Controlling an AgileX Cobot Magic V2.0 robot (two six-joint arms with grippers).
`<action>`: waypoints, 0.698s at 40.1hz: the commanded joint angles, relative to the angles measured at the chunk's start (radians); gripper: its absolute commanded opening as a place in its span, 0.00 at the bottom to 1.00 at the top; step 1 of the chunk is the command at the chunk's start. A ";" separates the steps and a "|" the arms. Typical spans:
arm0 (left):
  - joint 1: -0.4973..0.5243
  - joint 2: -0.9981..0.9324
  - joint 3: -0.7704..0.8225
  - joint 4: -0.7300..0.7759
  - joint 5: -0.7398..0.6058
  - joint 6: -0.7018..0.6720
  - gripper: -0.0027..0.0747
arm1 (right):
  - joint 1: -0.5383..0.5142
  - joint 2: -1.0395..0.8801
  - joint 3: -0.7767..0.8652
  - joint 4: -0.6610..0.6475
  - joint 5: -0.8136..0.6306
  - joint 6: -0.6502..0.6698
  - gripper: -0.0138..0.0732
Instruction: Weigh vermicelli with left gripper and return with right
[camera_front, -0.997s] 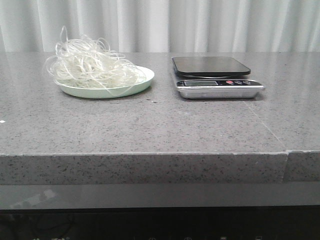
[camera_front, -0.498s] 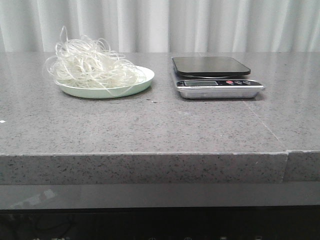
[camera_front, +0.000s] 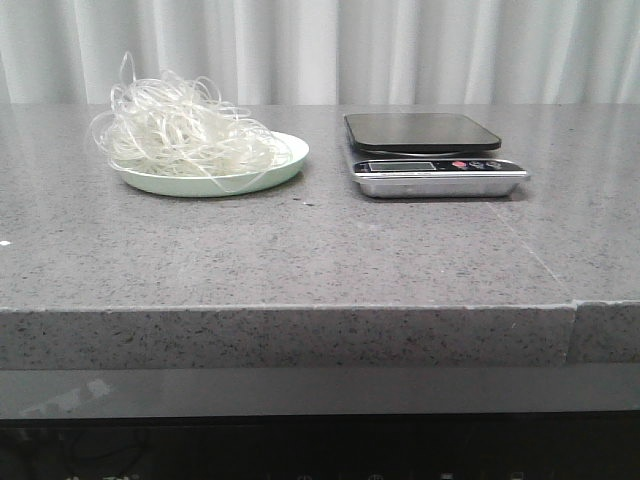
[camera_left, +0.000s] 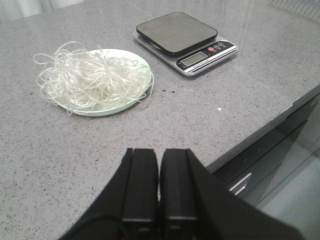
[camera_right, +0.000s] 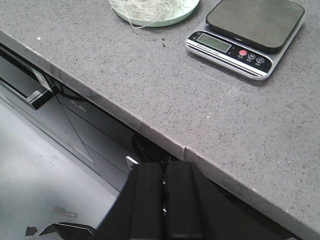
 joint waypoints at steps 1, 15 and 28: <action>-0.006 -0.007 -0.024 0.002 -0.074 -0.005 0.24 | -0.005 0.008 -0.024 -0.008 -0.062 0.000 0.35; 0.295 -0.239 0.245 0.003 -0.278 -0.005 0.24 | -0.005 0.008 -0.024 -0.008 -0.059 0.000 0.35; 0.540 -0.497 0.656 -0.006 -0.592 -0.005 0.24 | -0.005 0.008 -0.024 -0.008 -0.059 0.000 0.35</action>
